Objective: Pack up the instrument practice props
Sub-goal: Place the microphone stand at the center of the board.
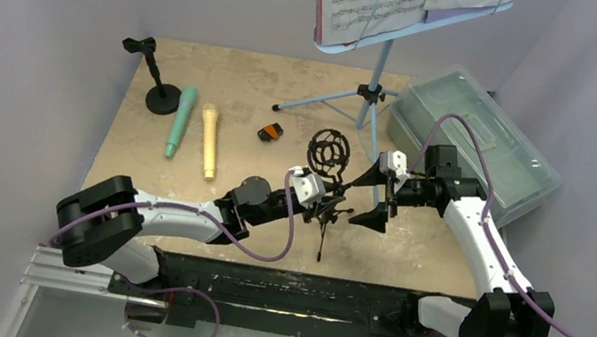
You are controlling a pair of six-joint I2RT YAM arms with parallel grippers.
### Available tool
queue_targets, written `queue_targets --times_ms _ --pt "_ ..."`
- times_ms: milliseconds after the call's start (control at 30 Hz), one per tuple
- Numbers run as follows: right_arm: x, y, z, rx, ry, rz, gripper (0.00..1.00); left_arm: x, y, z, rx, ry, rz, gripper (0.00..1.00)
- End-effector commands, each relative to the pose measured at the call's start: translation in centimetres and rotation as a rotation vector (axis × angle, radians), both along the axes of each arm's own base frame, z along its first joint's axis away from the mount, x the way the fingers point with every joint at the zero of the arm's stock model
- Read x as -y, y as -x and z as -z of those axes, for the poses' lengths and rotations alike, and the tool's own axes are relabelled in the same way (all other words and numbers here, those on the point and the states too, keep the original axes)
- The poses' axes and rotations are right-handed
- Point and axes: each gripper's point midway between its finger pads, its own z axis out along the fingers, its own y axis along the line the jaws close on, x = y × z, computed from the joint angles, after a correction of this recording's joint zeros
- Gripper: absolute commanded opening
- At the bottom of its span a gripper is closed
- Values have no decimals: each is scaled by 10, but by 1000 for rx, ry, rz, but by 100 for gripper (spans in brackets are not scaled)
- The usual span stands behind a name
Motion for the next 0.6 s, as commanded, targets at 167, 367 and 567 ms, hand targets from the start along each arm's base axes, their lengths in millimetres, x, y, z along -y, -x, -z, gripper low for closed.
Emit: queue_targets --times_ms 167,367,567 --pt "4 -9 -14 46 1 26 96 -8 -2 15 -9 -11 -33 55" --pt "4 -8 -14 43 -1 26 96 -23 1 24 -32 -17 -63 76" --pt "3 -7 -13 40 -4 22 96 -31 5 33 -48 -13 -67 77"
